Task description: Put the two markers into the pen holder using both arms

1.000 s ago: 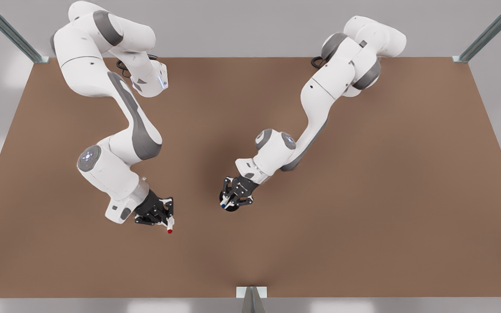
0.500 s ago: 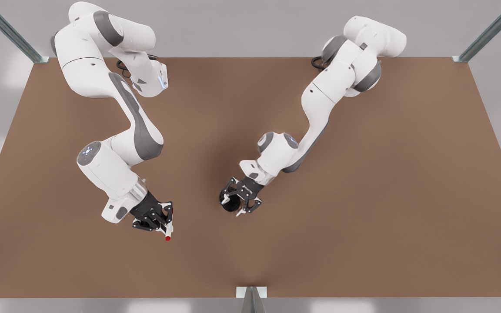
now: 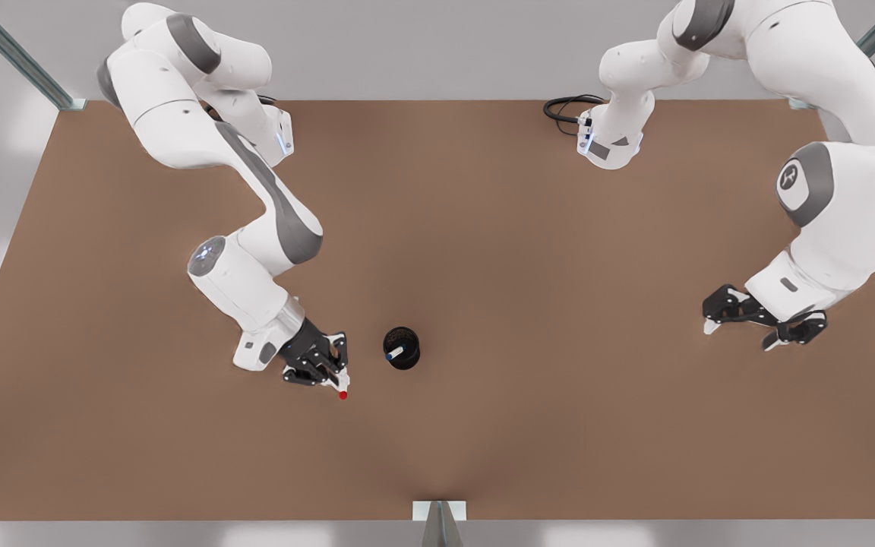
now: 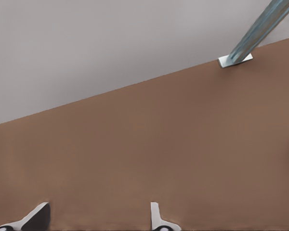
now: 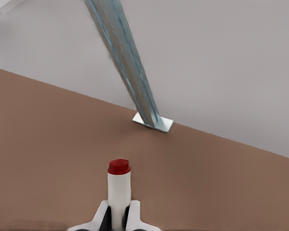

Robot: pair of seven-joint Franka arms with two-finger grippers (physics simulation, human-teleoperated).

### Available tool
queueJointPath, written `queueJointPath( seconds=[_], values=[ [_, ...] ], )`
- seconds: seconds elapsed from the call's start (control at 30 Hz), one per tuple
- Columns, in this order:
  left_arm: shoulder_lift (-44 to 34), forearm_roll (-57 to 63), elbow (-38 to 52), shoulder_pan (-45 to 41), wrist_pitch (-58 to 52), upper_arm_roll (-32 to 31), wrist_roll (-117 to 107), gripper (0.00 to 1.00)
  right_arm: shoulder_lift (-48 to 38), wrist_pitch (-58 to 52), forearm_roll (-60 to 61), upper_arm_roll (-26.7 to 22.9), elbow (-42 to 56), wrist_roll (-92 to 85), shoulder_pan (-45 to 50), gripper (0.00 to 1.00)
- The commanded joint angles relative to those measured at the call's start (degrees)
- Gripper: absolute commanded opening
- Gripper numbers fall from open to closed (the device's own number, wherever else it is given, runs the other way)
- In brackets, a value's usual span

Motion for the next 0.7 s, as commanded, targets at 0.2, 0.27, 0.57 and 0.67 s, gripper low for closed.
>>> queueJointPath(
  seconds=[0.2,0.27,0.57,0.67],
  values=[
    [2.31,-0.97,-4.13,-9.99,-7.17,11.35,-20.24,1.0,6.57,36.67,-0.43,0.37,-1.45,3.51,8.72,0.21],
    [3.63,-0.97,-4.13,-10.08,-5.5,11.35,-20.5,1.0,5.26,36.76,-0.43,0.81,-2.15,4.21,8.28,0.21],
    [4.86,-2.47,-4.13,-10.43,-4.61,11.35,-20.5,1.0,-3.53,44.58,-0.43,0.99,-18.06,4.39,6.87,0.21],
    [5.21,-2.64,-4.13,-10.34,-4.61,11.35,-20.5,1.0,-2.92,45.28,-0.43,0.9,-18.33,4.39,6.96,0.21]
  ],
)
